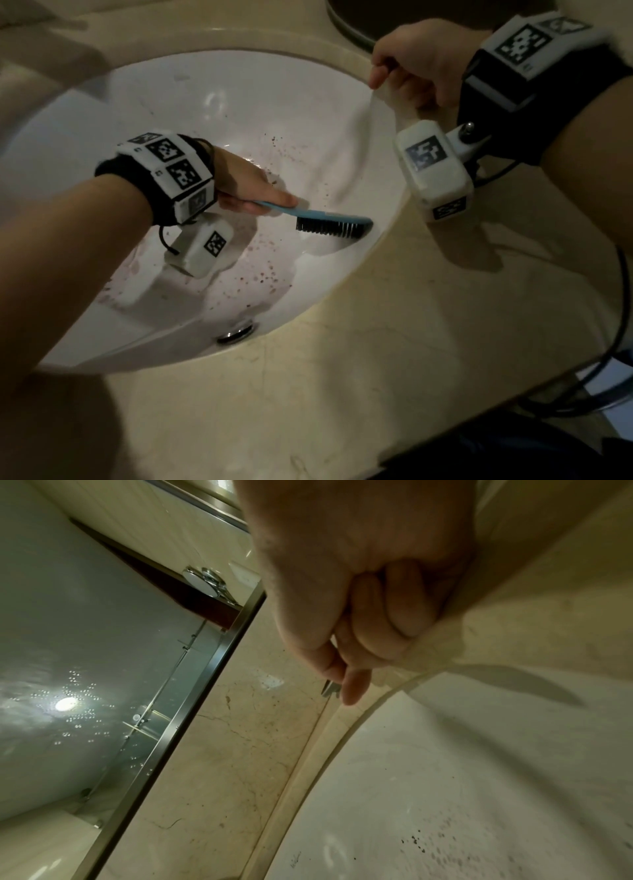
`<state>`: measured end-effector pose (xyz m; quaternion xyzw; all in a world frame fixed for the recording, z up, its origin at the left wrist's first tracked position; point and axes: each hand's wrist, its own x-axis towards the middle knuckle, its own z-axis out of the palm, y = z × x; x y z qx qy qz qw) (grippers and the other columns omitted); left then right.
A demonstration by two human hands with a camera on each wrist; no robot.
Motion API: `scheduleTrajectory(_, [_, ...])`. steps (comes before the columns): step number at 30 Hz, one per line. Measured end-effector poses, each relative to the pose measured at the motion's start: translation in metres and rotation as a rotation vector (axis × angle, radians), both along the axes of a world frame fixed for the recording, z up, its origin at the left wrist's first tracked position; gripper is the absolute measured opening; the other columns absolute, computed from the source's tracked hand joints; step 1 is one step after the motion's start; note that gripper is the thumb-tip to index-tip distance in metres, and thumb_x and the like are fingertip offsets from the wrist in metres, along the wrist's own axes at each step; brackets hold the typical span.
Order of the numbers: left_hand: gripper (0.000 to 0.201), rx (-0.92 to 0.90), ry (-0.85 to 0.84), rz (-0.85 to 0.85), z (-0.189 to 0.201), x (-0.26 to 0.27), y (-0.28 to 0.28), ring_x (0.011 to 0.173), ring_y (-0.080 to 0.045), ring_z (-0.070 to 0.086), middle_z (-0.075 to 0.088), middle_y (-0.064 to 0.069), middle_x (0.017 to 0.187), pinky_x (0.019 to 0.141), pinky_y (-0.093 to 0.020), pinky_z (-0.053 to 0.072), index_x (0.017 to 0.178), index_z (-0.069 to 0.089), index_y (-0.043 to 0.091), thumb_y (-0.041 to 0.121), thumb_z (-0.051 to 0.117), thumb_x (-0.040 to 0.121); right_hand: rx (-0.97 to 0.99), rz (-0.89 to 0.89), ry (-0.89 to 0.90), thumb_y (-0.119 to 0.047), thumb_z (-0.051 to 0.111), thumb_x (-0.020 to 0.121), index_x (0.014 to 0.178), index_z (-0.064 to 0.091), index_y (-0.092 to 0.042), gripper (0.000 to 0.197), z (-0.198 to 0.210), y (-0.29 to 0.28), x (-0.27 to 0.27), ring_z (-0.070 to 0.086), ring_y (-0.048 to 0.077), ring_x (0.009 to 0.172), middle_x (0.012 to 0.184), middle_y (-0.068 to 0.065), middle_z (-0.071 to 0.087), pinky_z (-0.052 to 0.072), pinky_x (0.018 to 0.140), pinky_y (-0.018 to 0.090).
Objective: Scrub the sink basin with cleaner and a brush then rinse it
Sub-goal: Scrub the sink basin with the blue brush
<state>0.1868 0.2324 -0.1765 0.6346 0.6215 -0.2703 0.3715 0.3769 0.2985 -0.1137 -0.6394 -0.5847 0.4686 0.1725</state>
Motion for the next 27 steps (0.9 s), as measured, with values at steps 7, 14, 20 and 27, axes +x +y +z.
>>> scheduleTrajectory(7, [0.061,0.174,0.062,-0.002,0.002,-0.002,-0.002,0.027,-0.01,0.029,0.038,0.006,0.032,0.043,-0.019,0.031,0.051,0.046,0.015,0.062,0.038,0.09,0.013,0.015,-0.021,-0.027,0.041,0.086,0.058,0.052,-0.022,0.031,0.0,0.0,-0.002,0.021,0.005,0.028,0.046,-0.01,0.028,0.017,0.031,0.012])
scheduleTrajectory(14, [0.061,0.11,0.087,-0.1,0.011,-0.013,-0.013,0.028,-0.008,0.033,0.041,0.007,0.033,0.042,-0.017,0.034,0.046,0.049,0.016,0.057,0.042,0.09,0.05,0.015,-0.054,-0.028,0.042,0.087,0.057,0.054,-0.021,0.033,0.001,-0.002,-0.001,0.022,0.005,0.025,0.043,-0.009,0.03,0.018,0.035,0.014])
scheduleTrajectory(20, [0.062,0.162,0.11,-0.072,0.015,-0.006,-0.011,0.024,-0.007,0.031,0.04,0.007,0.028,0.045,-0.019,0.033,0.046,0.047,0.016,0.061,0.042,0.089,0.04,0.037,-0.035,-0.026,0.038,0.091,0.062,0.053,-0.02,0.033,0.003,0.0,-0.002,0.022,0.004,0.022,0.028,-0.011,0.029,0.018,0.03,0.007])
scheduleTrajectory(27, [0.062,0.281,0.219,-0.043,0.016,-0.012,-0.013,0.039,-0.014,0.037,0.044,-0.001,0.044,0.048,-0.024,0.032,0.05,0.049,0.014,0.06,0.039,0.09,0.019,0.05,-0.016,-0.024,0.037,0.092,0.065,0.053,-0.017,0.032,0.002,0.003,-0.002,0.023,0.003,0.023,0.032,-0.012,0.031,0.018,0.028,0.008])
